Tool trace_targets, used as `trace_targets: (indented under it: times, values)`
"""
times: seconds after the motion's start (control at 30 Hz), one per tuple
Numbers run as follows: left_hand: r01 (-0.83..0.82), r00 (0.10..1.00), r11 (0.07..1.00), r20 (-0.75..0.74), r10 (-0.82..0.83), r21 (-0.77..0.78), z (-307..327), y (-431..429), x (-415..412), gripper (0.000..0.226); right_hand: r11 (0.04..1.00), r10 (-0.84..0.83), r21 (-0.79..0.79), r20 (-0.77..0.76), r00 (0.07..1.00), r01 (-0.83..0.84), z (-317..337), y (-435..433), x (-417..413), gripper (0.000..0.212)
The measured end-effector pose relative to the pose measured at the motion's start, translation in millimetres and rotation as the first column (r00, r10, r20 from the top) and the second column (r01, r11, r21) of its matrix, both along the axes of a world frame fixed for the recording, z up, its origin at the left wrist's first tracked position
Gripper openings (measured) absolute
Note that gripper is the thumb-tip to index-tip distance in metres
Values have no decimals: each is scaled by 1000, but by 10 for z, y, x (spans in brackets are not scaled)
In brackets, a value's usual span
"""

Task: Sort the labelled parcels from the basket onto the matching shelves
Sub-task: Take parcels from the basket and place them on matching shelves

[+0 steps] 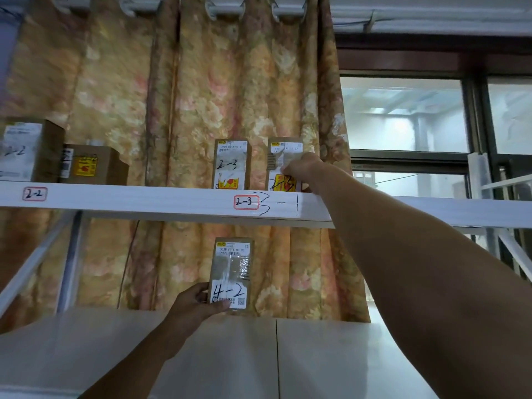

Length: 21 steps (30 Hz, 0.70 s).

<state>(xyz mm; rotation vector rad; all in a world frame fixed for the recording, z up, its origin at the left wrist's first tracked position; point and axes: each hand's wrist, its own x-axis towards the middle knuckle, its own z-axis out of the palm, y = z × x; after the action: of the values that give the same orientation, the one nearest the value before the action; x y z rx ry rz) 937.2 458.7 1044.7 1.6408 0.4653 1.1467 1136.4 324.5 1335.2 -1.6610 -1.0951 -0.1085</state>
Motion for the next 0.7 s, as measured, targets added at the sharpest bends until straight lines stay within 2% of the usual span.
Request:
trace_targets:
  times: [0.13,0.23,0.3,0.37,0.43,0.5,0.53,0.63,0.7]
  values:
    - [3,1000,1000,-15,-3,-1,-60,35,-14,56,999,-28,-43,45,999,30,-31,-76,-74,44]
    - [-5,1000,1000,-25,5,7,-90,39,-28,62,999,-26,-39,48,999,28,-84,-178,-169,35]
    - [-9,1000,1000,-21,9,6,-104,40,-34,57,996,-66,57,38,997,64,-151,-294,-243,41]
    - [-23,1000,1000,-10,23,-10,-94,25,-34,46,961,-199,215,96,975,174,-259,-423,-334,50]
    - [-15,1000,1000,-10,15,-25,-78,11,-27,43,891,-329,395,227,917,222,-415,-535,-441,40]
    - [-13,1000,999,0,13,-41,-76,-20,2,43,830,-345,550,372,862,94,-618,-563,-444,23]
    - [-11,1000,999,15,12,-53,-80,-55,18,43,815,-350,579,463,814,21,-758,-581,-448,16]
    - [19,998,996,60,-13,-93,-79,-213,54,40,894,-317,445,715,623,-57,-1275,-627,-458,11]
    - [36,997,992,71,-27,-122,-98,-335,67,38,952,-243,305,790,563,-16,-1600,-663,-452,17]
